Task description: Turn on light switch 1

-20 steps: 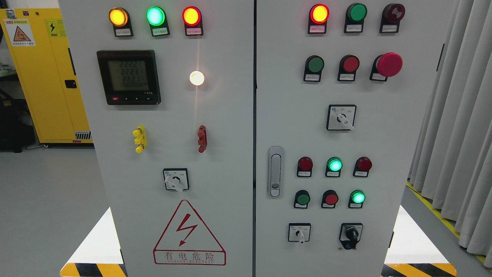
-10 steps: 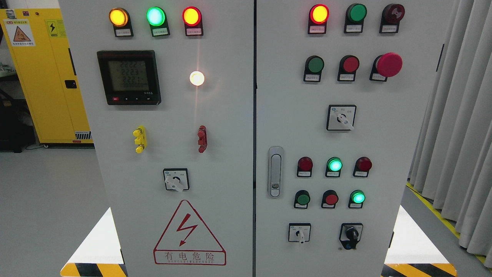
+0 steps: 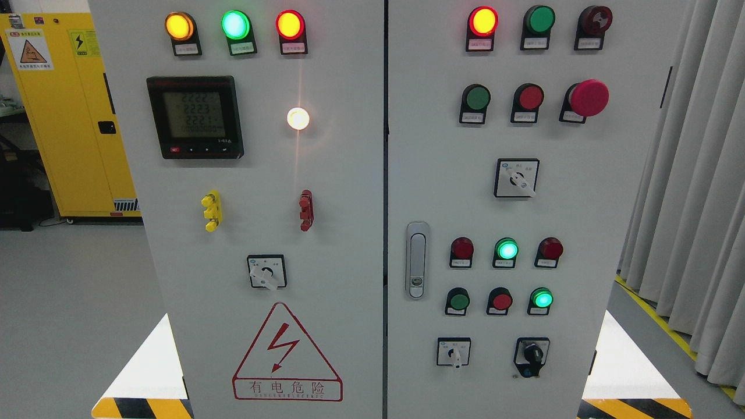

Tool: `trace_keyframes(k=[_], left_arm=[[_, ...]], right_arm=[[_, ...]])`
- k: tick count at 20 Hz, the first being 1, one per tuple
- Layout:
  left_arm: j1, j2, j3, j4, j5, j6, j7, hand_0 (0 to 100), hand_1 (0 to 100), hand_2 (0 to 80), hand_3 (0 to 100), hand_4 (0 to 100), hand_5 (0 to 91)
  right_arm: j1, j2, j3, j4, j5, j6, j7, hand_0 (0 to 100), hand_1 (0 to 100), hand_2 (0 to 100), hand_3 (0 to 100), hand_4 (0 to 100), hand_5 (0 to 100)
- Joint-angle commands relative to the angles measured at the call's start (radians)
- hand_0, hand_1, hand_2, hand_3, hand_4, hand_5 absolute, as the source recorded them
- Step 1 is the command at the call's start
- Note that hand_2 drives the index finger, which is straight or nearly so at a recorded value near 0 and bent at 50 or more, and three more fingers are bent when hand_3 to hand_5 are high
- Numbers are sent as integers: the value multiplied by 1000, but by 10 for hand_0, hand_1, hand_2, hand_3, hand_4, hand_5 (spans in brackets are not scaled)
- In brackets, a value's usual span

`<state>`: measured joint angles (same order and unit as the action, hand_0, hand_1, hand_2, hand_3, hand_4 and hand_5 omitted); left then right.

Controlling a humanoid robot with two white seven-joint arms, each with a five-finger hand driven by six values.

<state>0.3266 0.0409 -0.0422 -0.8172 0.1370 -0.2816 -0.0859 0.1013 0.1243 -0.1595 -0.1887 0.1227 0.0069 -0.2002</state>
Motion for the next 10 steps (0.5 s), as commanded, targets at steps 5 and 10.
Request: trace_keyframes(k=[5, 10], left_arm=[[-110, -15, -56, 518, -77, 194, -86, 131, 156, 0, 0, 0, 0], [-118, -32, -58, 524, -82, 216, -87, 135, 79, 0, 0, 0, 0]], right_arm=[[0, 0, 0, 0, 0, 1, 1, 0, 500, 40, 0, 0, 0], [0, 0, 0, 0, 0, 1, 1, 0, 500, 40, 0, 0, 0]])
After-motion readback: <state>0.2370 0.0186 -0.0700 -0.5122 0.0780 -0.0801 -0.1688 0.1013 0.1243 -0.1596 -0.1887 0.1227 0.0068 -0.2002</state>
